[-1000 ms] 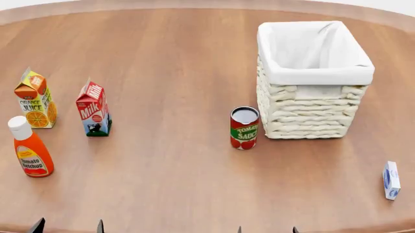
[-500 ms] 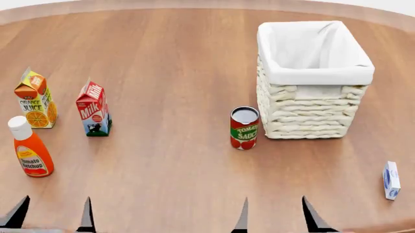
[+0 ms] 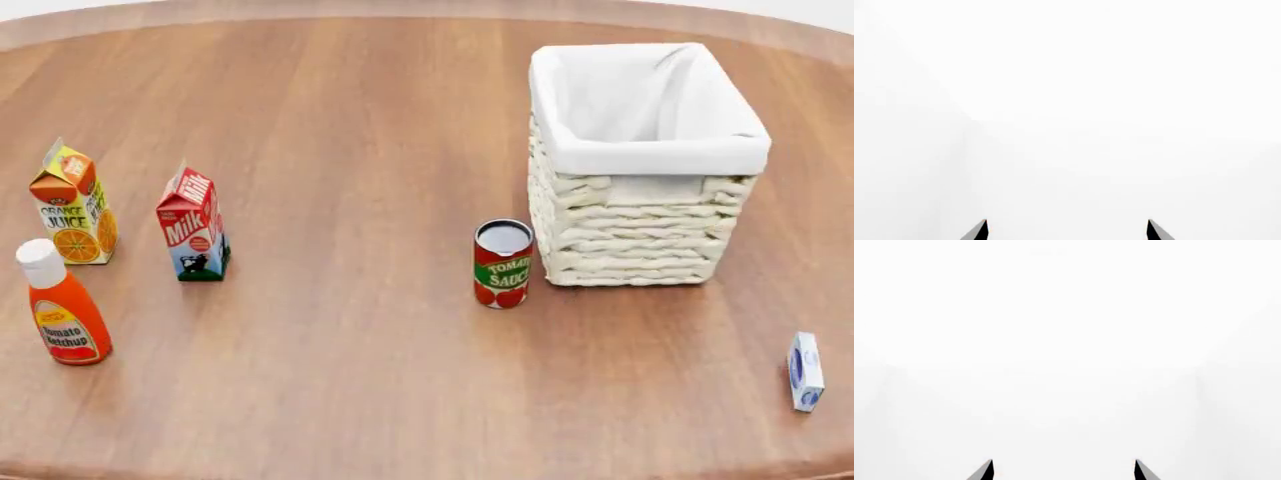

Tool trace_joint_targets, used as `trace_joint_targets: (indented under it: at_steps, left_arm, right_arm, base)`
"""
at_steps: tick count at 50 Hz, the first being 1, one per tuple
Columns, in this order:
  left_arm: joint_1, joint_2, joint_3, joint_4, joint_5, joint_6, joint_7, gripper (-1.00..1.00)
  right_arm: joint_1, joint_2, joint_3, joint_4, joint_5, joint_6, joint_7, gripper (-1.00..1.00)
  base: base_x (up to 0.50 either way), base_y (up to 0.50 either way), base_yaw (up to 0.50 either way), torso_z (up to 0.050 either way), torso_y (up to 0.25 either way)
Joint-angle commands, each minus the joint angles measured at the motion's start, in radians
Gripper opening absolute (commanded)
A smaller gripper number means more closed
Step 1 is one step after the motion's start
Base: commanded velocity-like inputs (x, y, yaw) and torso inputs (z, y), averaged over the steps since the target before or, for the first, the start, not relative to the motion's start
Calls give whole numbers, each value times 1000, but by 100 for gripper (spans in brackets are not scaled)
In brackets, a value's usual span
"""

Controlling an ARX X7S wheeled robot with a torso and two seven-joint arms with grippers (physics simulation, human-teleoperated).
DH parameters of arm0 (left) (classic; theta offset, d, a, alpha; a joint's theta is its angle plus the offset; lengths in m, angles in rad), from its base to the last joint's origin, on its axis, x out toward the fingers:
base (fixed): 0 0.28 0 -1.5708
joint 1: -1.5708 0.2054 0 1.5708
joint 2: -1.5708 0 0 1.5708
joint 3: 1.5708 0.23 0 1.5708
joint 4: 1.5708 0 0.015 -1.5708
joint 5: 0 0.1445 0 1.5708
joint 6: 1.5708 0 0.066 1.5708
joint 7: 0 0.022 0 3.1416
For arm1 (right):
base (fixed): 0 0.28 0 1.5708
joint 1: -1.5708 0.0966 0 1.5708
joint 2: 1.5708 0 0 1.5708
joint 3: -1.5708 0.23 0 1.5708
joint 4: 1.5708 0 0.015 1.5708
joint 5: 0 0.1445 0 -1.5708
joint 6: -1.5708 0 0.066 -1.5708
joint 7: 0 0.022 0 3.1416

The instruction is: Pick the milk and place it in the basket.

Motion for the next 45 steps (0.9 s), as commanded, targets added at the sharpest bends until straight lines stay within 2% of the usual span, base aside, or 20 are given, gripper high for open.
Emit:
trace_joint_targets:
  at_steps: [1, 10, 26, 39, 45]
  left_arm:
    - [-135, -209, -158, 101, -300, -36, -183, 100]
    - [-130, -220, -115, 94, -265, -1, -185, 100]
    - [-110, -229, -85, 83, -228, 33, -184, 100]
    - [-97, -254, -87, 84, -246, 57, -195, 100]
    - [-87, -258, -81, 84, -240, 69, -196, 100]
  right_arm:
    - [224, 217, 240, -65, 472, 139, 244, 100]
    - [187, 188, 280, -83, 436, 155, 194, 100]
    - [145, 131, 280, -106, 383, 164, 135, 100]
    - [132, 132, 281, -111, 404, 147, 147, 100]
    - [127, 134, 276, -114, 397, 148, 143, 100]
  base:
    - [0, 0, 0, 0, 0]
    - [0, 49, 0, 0, 0]
    - [0, 500, 0, 0, 0]
    - [0, 500, 0, 0, 0]
    - [0, 0, 0, 0, 0]
